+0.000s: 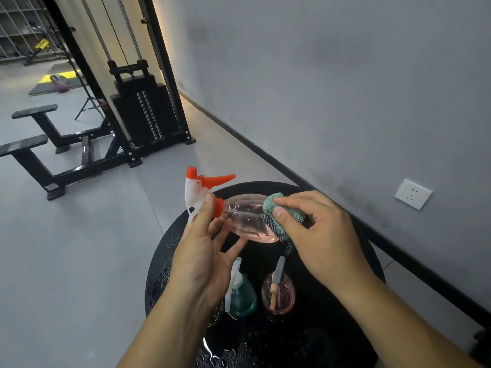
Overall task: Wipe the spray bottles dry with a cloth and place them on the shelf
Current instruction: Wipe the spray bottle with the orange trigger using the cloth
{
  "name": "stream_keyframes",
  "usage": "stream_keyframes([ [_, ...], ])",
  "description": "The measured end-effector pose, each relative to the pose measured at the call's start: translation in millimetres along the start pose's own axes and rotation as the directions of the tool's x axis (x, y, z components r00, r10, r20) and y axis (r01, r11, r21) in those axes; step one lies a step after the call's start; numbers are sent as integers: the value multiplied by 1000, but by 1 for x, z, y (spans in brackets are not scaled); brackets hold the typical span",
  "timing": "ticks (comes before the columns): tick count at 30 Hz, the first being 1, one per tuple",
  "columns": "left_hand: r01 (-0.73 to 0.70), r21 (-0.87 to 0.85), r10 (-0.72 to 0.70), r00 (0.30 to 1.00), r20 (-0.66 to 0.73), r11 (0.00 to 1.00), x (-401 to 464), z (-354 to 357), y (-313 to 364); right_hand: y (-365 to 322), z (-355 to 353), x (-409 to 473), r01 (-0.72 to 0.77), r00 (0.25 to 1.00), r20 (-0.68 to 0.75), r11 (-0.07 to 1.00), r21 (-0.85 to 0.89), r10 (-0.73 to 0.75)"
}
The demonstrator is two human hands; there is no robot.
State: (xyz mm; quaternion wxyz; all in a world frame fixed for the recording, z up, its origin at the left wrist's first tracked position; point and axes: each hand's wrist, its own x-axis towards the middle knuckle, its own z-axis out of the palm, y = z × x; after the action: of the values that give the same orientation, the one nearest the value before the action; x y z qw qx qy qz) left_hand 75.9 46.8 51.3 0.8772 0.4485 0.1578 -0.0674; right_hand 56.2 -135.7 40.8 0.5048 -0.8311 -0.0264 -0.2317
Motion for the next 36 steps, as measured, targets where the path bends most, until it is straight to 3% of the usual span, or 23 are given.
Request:
stream_keyframes([
  [6,41,99,-44,999,21,994,-5,1,-4,1,2,1,-21,1000,-21,1000,-15,21],
  [12,56,77,-58,998,22,995,-8,3,-12,-13,15,-6,94,984,160,992,-80,-80],
  [17,25,68,-27,999,24,997,-7,6,-9,-3,7,2,-40,995,84,997,-67,46],
  [22,20,73,-24,998,63,997,-9,11,-13,-10,17,-6,76,988,138,993,-94,-63],
  [27,32,83,-36,998,44,996,-10,11,-14,-2,8,4,-50,998,26,996,-74,52],
  [32,49,86,-54,997,50,995,-8,11,-18,-8,16,-1,11,993,114,997,-78,-2],
  [36,44,93,-51,996,69,995,-7,9,-16,-1,8,8,-86,995,37,994,-66,89],
])
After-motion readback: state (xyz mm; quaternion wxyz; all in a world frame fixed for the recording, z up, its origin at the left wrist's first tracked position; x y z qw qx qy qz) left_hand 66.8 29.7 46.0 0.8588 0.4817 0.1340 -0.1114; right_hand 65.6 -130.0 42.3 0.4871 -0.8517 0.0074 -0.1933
